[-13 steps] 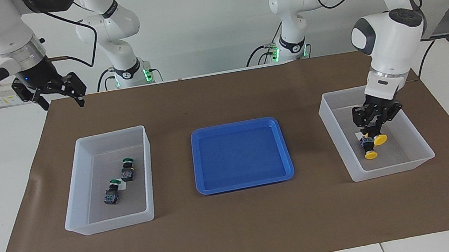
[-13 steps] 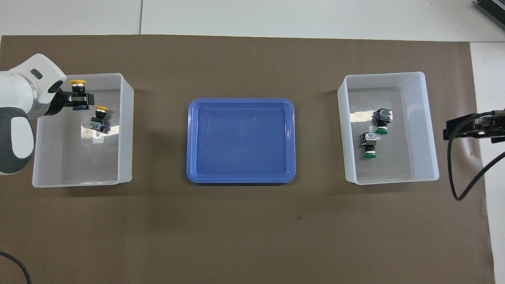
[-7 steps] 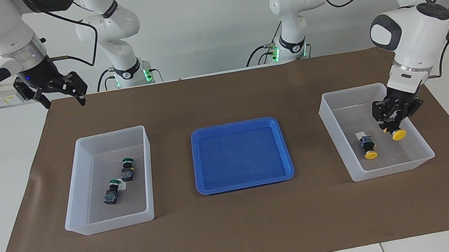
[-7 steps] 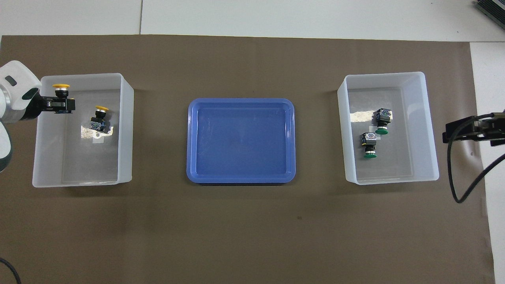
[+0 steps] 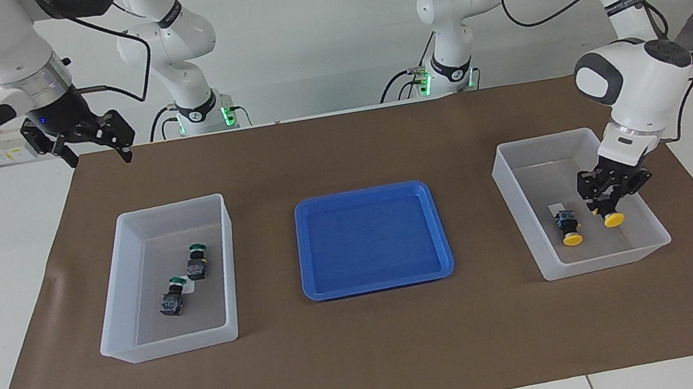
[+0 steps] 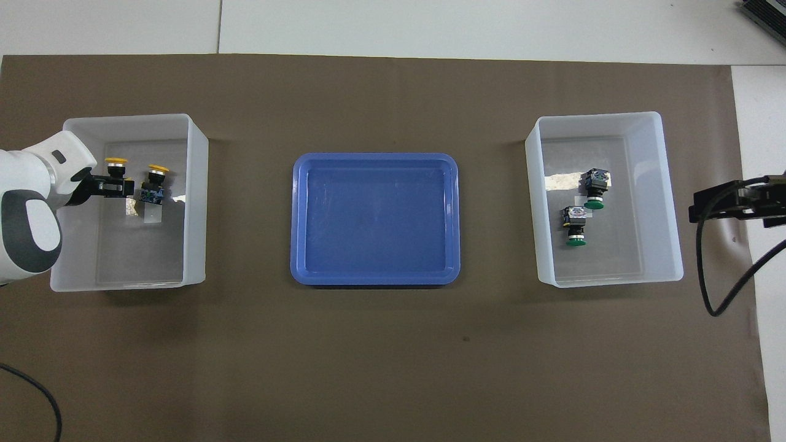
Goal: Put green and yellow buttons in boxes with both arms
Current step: 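Carry the yellow button into the bin beside the left gripper, lower it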
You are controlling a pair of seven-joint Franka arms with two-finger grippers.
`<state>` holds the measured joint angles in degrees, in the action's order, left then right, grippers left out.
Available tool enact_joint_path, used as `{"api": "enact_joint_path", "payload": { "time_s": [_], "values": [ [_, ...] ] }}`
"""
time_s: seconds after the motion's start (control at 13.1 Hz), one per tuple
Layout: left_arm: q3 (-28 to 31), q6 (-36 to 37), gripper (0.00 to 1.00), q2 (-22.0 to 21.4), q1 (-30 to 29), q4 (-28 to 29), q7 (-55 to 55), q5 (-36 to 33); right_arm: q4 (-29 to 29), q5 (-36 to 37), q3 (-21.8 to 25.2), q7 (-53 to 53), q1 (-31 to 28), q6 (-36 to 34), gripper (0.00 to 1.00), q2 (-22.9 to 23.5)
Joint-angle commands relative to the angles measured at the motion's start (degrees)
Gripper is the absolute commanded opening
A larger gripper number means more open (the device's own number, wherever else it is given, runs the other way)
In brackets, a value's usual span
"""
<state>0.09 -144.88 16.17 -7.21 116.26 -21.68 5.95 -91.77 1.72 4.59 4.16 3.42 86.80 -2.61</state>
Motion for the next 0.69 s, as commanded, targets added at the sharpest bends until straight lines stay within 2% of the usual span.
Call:
{"api": "enact_joint_path", "payload": {
  "time_s": [0.0, 0.08, 0.38, 0.61],
  "values": [
    [-0.4, -2.7, 0.82, 0.5, -0.1, 1.0, -1.8, 1.5, -1.0, -0.7, -0.4, 0.8, -0.3, -0.2, 1.0, -1.2],
    [-0.4, -2.7, 1.0, 0.5, -0.1, 0.9, -2.0, 1.4, -1.0, -0.7, -0.4, 0.8, -0.3, -0.2, 1.0, -1.2],
    [-0.4, -1.5, 1.0, -0.4, -0.7, 0.6, -1.5, 1.4, -1.0, -0.7, -0.4, 0.8, -0.3, -0.2, 1.0, -1.2],
    [-0.2, 1.3, 1.0, -5.6, -0.1, 0.0, -1.2, 1.4, -1.0, -0.7, -0.4, 0.8, -0.3, -0.2, 1.0, -1.2]
  ]
}}
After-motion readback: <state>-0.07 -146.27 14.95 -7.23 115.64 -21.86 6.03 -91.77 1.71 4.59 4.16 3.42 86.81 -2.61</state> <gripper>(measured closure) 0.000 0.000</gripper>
